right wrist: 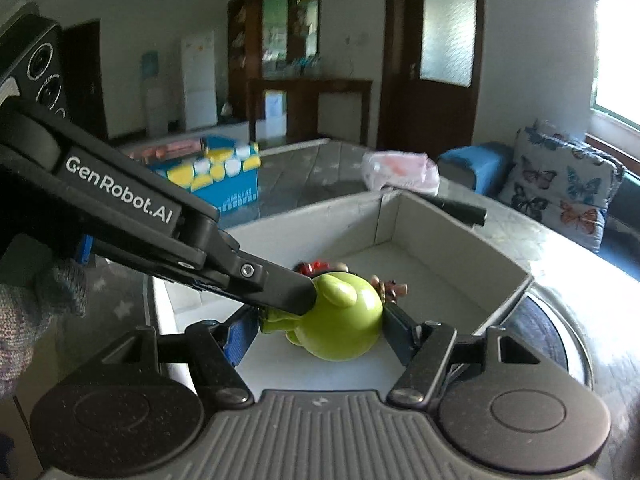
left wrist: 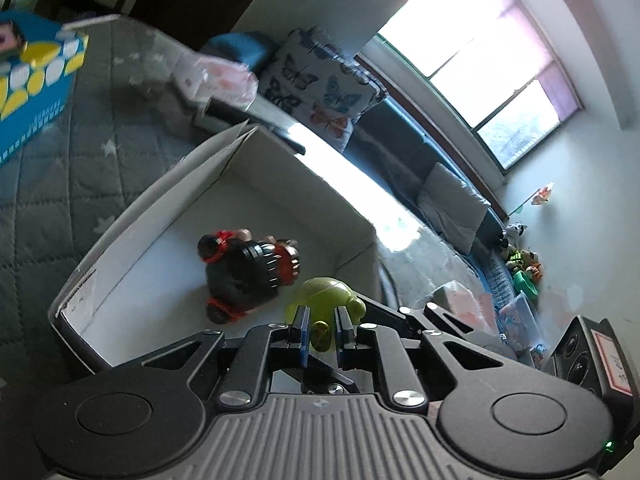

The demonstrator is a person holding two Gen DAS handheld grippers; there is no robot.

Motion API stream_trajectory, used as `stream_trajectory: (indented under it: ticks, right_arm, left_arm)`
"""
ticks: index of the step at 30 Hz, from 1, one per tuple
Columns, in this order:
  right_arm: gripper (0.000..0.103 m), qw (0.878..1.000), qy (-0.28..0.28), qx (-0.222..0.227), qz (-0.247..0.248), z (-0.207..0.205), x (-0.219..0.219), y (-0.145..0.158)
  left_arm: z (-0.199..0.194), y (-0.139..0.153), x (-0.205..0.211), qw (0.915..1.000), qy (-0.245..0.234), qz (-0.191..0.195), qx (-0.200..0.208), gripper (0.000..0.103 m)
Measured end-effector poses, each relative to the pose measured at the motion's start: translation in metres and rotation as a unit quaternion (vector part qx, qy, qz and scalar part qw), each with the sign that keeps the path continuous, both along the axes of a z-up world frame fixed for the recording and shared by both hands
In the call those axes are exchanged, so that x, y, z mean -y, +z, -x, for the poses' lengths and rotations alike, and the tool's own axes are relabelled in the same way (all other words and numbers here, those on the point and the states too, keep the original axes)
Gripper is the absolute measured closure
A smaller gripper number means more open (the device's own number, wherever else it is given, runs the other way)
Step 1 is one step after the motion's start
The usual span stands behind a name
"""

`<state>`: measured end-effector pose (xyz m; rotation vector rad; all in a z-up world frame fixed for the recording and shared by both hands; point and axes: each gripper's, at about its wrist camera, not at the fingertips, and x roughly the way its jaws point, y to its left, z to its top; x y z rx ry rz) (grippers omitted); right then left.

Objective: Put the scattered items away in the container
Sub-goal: 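Lift the green alien with the left gripper and carry it into the box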

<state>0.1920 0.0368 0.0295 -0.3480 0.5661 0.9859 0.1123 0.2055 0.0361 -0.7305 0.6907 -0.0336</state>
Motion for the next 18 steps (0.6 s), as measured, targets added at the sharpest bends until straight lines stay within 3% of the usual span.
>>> stream_trajectory:
  ticks: [7, 14, 18]
  right_arm:
    - [0.034, 0.997, 0.029, 0.008, 0.073, -0.013, -0.02, -0.015]
    - [0.034, 0.984, 0.061, 0.038, 0.163, -0.018, -0.042, -0.025]
    - [0.034, 0.979, 0.065, 0.043, 0.188, -0.022, -0.049, -0.03]
  left_arm:
    - [-0.017, -0.021, -0.006, 0.9994, -0.001, 0.017, -0.029, 0.089]
    - [-0.027, -0.037, -0.008, 0.9981, -0.005, 0.035, -0.05, 0.089]
    - [-0.034, -0.039, -0.008, 0.9979, -0.006, 0.037, -0.053, 0.09]
